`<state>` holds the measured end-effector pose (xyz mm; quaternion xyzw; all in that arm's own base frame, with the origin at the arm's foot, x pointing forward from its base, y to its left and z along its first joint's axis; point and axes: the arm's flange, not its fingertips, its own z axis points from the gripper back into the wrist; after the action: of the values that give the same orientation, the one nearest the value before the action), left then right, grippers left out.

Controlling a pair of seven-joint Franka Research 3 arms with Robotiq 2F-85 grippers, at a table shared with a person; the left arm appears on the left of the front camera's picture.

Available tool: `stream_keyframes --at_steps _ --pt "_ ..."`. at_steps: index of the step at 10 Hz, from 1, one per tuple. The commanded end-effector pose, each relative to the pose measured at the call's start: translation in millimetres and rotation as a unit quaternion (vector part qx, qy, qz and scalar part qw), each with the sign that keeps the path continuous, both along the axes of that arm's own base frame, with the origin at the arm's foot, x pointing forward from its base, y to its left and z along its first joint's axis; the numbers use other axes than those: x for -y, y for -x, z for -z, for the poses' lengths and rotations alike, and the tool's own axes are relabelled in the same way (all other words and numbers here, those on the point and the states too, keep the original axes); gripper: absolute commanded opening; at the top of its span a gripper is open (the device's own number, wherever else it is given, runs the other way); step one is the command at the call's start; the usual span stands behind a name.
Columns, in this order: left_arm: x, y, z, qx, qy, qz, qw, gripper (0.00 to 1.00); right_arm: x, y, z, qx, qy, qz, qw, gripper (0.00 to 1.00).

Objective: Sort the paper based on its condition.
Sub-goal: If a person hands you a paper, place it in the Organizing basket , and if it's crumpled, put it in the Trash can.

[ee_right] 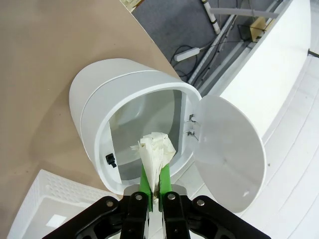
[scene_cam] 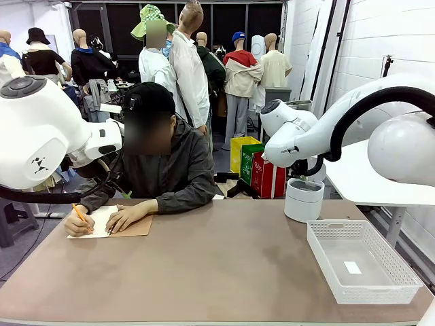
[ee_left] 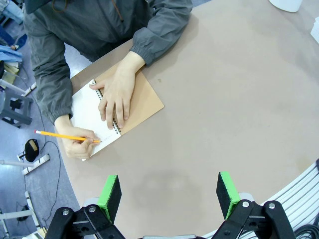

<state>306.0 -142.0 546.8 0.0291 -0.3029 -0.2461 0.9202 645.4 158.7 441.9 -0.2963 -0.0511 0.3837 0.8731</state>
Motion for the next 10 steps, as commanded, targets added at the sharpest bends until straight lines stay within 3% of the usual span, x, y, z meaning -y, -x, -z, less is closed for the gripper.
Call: stream_keyframes --at_steps 1,5,9,10 --pt "-1.2 0.0 -0.4 0.0 -0.005 0.004 1.0 1.0 1.0 -9.3 1.0 0.005 0.01 0.018 1.0 0.08" --pt "-1.2 0.0 -0.4 0.0 -0.005 0.004 1.0 1.0 5.4 -14.1 5.3 -0.003 0.012 0.026 1.0 0.08" --pt "-1.2 0.0 -0.4 0.0 -0.005 0.004 1.0 1.0 7.2 -16.4 6.8 -0.007 0.004 0.031 0.999 0.87" --pt "-1.2 0.0 -0.4 0.0 -0.005 0.004 1.0 1.0 7.2 -16.3 7.0 -0.009 0.003 0.031 0.999 1.0"
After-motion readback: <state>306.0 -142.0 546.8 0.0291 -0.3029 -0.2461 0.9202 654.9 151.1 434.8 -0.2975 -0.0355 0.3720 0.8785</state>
